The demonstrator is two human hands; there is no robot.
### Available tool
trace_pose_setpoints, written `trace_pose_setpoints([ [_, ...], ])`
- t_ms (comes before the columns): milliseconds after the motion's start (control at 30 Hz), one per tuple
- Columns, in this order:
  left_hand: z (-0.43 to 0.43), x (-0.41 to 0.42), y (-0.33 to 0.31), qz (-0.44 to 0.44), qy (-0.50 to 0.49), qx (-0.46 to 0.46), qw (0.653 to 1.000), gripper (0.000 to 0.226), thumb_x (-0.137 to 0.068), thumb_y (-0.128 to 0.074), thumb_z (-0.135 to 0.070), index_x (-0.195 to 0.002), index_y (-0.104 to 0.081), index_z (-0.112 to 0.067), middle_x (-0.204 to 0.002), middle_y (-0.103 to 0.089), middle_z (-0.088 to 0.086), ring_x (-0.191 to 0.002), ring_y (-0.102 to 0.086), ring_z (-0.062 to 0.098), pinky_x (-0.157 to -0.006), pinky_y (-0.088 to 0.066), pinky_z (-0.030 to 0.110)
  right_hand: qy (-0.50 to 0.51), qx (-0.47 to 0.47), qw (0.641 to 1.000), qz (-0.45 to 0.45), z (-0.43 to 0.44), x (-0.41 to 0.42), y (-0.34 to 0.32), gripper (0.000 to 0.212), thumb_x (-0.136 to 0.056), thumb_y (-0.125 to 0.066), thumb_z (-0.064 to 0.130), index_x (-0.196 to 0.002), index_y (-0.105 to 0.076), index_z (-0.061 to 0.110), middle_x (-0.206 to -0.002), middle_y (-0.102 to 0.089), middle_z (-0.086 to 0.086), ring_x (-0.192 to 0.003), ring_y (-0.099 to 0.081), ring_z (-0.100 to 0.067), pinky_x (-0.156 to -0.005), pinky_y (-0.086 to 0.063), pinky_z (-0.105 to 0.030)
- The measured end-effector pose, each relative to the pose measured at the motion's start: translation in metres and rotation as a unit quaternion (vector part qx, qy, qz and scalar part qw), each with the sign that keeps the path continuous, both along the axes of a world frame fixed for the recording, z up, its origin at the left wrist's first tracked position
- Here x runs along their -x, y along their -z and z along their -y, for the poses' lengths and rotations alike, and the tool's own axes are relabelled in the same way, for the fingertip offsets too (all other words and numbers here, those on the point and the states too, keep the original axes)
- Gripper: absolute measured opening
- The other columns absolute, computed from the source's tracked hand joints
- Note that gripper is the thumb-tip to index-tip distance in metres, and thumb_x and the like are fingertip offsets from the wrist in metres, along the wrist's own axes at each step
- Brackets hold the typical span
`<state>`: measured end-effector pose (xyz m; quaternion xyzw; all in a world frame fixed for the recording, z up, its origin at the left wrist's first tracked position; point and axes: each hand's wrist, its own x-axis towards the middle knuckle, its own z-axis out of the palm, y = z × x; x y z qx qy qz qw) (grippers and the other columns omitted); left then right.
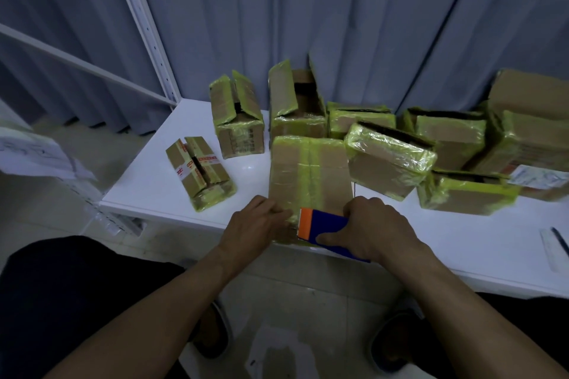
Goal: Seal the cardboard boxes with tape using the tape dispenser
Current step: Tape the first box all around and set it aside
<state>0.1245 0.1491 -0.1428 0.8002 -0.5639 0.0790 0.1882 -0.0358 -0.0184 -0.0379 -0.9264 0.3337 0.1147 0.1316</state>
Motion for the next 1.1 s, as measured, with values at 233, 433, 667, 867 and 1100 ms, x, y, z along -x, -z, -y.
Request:
trace_pose_setpoints([
  [233, 0.001, -0.002, 0.007, -0.004, -0.01, 0.004, 1.0, 0.038, -0.077, -0.084, -0.016, -0.112, -0.074, -0.025, -0.099, -0.062, -0.006, -0.092, -0.053, 0.018, -0.041, -0.046, 0.032, -0.002, -0.016, 1.0, 0.018, -0.002, 0.015, -0.014, 0.063, -0.065, -0.073, 0.081, -0.089, -0.061, 0.024, -0.087, -0.058, 0.006, -0.076, -0.059, -0.013, -0.061, -0.049, -0.029],
  [433, 0.001, -0.007, 0.012, -0.036, 0.008, 0.021, 0.999, 0.029, -0.086, -0.073, -0.017, -0.114, -0.073, -0.023, -0.104, -0.064, -0.003, -0.099, -0.055, 0.022, -0.05, -0.053, 0.039, 0.039, -0.032, 0.999, 0.02, 0.02, 0.029, -0.019, 0.064, -0.058, -0.078, 0.08, -0.08, -0.065, 0.021, -0.079, -0.064, 0.004, -0.072, -0.063, -0.013, -0.062, -0.053, -0.031],
  [667, -0.001, -0.008, 0.008, -0.064, 0.051, 0.039, 0.996, 0.026, -0.087, -0.069, -0.017, -0.113, -0.075, -0.019, -0.107, -0.067, -0.001, -0.101, -0.06, 0.021, -0.067, -0.056, 0.036, 0.033, -0.011, 0.999, -0.017, 0.024, 0.017, -0.006, 0.066, -0.061, -0.077, 0.078, -0.087, -0.063, 0.019, -0.084, -0.059, 0.003, -0.074, -0.06, -0.015, -0.06, -0.05, -0.03],
  [867, 0.003, -0.006, 0.009, -0.029, 0.024, 0.046, 0.998, 0.024, -0.087, -0.07, -0.023, -0.111, -0.075, -0.021, -0.107, -0.068, -0.003, -0.099, -0.06, 0.018, -0.079, -0.056, 0.037, 0.036, -0.011, 0.999, -0.033, 0.027, 0.01, -0.003, 0.068, -0.059, -0.077, 0.078, -0.091, -0.063, 0.02, -0.085, -0.057, 0.003, -0.076, -0.061, -0.017, -0.059, -0.047, -0.029],
  [1100, 0.02, 0.007, 0.008, -0.022, 0.052, 0.016, 0.998, 0.031, -0.088, -0.074, -0.035, -0.119, -0.071, -0.032, -0.124, -0.064, -0.008, -0.116, -0.056, 0.013, -0.088, -0.05, 0.028, 0.04, -0.015, 0.999, -0.03, 0.027, 0.013, -0.001, 0.065, -0.062, -0.077, 0.077, -0.086, -0.064, 0.018, -0.081, -0.06, 0.002, -0.069, -0.06, -0.015, -0.056, -0.045, -0.027],
])
